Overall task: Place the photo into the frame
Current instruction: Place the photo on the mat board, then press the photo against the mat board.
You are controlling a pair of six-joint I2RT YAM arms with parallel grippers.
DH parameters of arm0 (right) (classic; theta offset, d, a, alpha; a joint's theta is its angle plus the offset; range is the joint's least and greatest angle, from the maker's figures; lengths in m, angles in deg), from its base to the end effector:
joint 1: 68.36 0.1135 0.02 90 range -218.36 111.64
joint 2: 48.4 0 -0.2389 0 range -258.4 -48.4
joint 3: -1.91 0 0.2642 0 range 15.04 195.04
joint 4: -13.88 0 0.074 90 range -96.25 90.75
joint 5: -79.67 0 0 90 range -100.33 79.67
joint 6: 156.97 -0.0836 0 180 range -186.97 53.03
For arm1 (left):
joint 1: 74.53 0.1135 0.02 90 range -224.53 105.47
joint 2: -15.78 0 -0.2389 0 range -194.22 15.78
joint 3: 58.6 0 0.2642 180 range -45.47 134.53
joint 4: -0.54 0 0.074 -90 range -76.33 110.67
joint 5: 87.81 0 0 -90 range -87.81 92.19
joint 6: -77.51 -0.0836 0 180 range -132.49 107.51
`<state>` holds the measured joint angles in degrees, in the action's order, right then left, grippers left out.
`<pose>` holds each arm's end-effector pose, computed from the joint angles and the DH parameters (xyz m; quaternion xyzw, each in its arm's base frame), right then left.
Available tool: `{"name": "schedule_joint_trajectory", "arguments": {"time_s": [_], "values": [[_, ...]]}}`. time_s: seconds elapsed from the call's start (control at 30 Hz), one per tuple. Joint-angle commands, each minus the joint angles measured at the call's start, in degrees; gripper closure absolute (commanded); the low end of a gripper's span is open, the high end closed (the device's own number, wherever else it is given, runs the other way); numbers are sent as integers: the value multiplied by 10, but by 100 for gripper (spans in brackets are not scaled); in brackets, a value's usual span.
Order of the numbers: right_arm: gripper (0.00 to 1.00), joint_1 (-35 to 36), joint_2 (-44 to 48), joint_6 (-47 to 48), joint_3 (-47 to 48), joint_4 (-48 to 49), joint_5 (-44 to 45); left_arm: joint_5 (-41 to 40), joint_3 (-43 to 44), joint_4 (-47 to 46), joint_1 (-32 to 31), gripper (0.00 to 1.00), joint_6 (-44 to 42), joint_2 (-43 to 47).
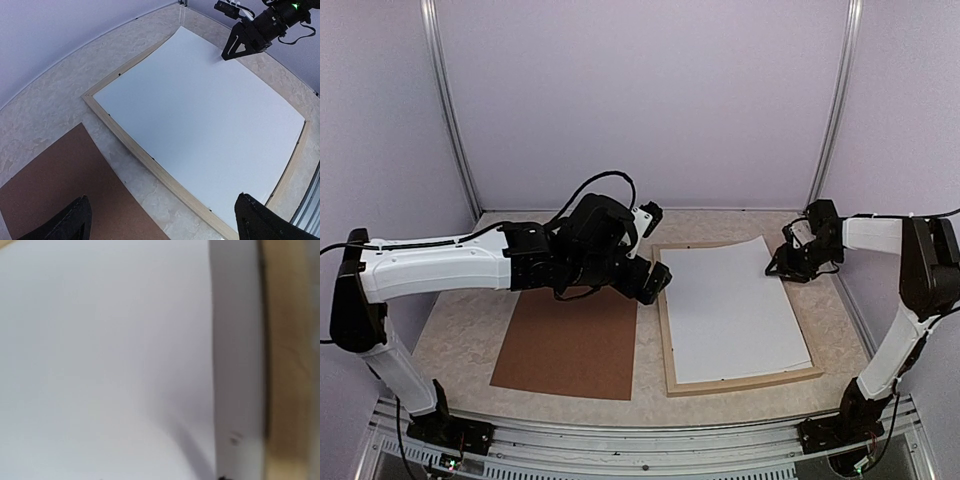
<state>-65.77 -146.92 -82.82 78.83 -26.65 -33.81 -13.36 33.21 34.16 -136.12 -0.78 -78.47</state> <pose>0.3696 0.0501 0.1193 0.0610 0.9496 0.2327 0.2011 0.2227 -0.3646 0.2495 0.3167 0.8266 -0.1715 0.4325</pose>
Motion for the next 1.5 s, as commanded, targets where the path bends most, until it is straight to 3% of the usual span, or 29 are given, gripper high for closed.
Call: {"name": "schedule_joint_trajectory", "arguments": {"time_s": [0.0,0.23,0.43,0.77,1.17,1.47], "values": [[49,6,36,11,2,-27,61,-22,11,12,1,1,-5,-8],[44,6,55,14,-4,-32,116,-31,13,15,1,1,-6,-14],[43,12,52,13,-8,3,110,-42,15,16,1,1,-3,-18],[49,48,-31,7,53,79,90,-48,16,22,3,1,12,-31],[49,49,-148,12,117,110,91,-44,8,27,18,1,37,-48],[49,49,-143,15,93,125,134,-55,10,30,19,1,37,-56]]}}
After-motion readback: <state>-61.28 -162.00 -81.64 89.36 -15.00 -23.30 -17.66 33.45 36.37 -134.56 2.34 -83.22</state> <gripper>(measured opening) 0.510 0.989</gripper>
